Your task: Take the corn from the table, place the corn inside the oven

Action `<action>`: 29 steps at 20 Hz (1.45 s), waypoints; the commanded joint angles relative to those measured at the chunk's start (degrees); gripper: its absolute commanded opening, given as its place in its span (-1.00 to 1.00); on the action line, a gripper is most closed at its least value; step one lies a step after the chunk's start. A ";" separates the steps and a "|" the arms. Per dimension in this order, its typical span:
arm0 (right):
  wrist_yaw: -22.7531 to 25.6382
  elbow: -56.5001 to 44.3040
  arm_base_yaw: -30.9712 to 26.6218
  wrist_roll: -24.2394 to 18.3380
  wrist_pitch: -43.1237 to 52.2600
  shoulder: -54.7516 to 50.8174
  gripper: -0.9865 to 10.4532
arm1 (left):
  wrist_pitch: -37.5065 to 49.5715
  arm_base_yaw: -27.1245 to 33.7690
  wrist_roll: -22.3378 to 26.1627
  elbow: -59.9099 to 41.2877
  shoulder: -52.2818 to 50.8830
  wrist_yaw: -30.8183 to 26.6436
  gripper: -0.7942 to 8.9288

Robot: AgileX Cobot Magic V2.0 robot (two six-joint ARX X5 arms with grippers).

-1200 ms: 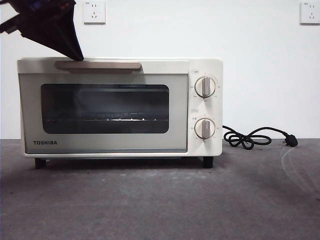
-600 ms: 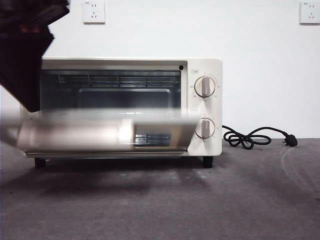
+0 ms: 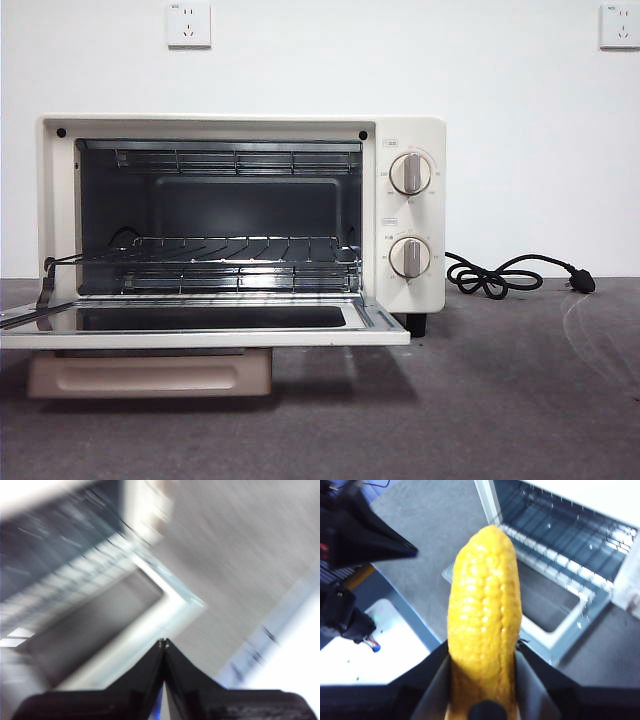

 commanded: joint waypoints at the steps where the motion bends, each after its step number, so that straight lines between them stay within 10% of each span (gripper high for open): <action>1: 0.00 0.07 1.57 -2.21 4.44 2.62 -0.85 | -1.73 -0.11 -0.68 0.07 -4.72 -9.18 -0.85; 5: 0.20 0.07 4.07 -5.73 13.35 8.46 -0.85 | -3.48 -0.13 -0.85 0.07 -13.14 -17.33 -0.85; 29: 22.64 0.07 5.01 -38.93 37.70 38.82 -0.86 | -6.99 -0.13 -2.36 0.07 -23.67 -23.10 -0.85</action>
